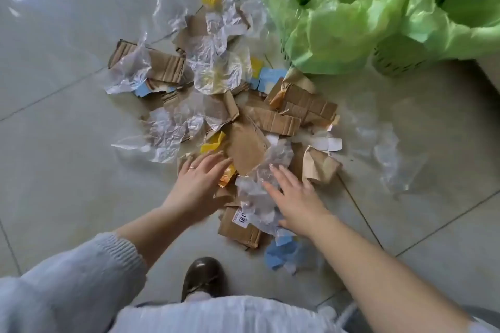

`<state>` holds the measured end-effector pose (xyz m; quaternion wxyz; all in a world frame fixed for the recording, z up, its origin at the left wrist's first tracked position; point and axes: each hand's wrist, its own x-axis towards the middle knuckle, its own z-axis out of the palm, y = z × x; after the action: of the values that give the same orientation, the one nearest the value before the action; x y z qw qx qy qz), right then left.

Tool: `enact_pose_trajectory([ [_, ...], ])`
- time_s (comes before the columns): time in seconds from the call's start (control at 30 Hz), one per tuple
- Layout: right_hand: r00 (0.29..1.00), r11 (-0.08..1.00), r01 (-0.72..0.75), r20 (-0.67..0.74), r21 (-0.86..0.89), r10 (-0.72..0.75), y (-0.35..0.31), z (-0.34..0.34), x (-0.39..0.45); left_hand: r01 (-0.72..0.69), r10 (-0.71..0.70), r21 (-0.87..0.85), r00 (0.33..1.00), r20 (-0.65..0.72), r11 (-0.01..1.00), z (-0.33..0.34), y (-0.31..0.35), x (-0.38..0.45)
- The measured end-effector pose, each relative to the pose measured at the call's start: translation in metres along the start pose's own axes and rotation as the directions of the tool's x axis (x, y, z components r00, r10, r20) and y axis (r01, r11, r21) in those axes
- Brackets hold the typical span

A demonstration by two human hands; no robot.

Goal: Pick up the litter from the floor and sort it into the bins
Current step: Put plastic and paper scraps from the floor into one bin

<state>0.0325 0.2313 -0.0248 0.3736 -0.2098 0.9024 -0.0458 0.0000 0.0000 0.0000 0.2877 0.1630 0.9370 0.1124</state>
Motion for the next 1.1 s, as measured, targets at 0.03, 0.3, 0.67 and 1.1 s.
enact_pose_trajectory([
  [0.03, 0.999, 0.998, 0.032, 0.009, -0.057, -0.032, 0.001, 0.008, 0.009, 0.039, -0.039, -0.005, 0.999, -0.023, 0.999, 0.006, -0.006, 0.005],
  [0.3, 0.978, 0.959, 0.115, -0.138, -0.26, -0.155, 0.001, 0.044, 0.05, 0.138, -0.132, 0.036, 0.98, -0.147, 0.99, 0.032, -0.069, 0.016],
  [0.67, 0.909, 0.962, 0.227, -0.322, -0.151, -0.265, -0.008, 0.037, 0.065, 0.239, -0.258, -0.115, 0.944, -0.206, 0.964, 0.036, -0.084, 0.037],
  [1.1, 0.908, 0.944, 0.043, -0.407, 0.327, 0.1, -0.038, -0.115, 0.185, 0.448, -0.478, -0.179, 0.858, -0.19, 0.876, 0.018, -0.159, 0.069],
])
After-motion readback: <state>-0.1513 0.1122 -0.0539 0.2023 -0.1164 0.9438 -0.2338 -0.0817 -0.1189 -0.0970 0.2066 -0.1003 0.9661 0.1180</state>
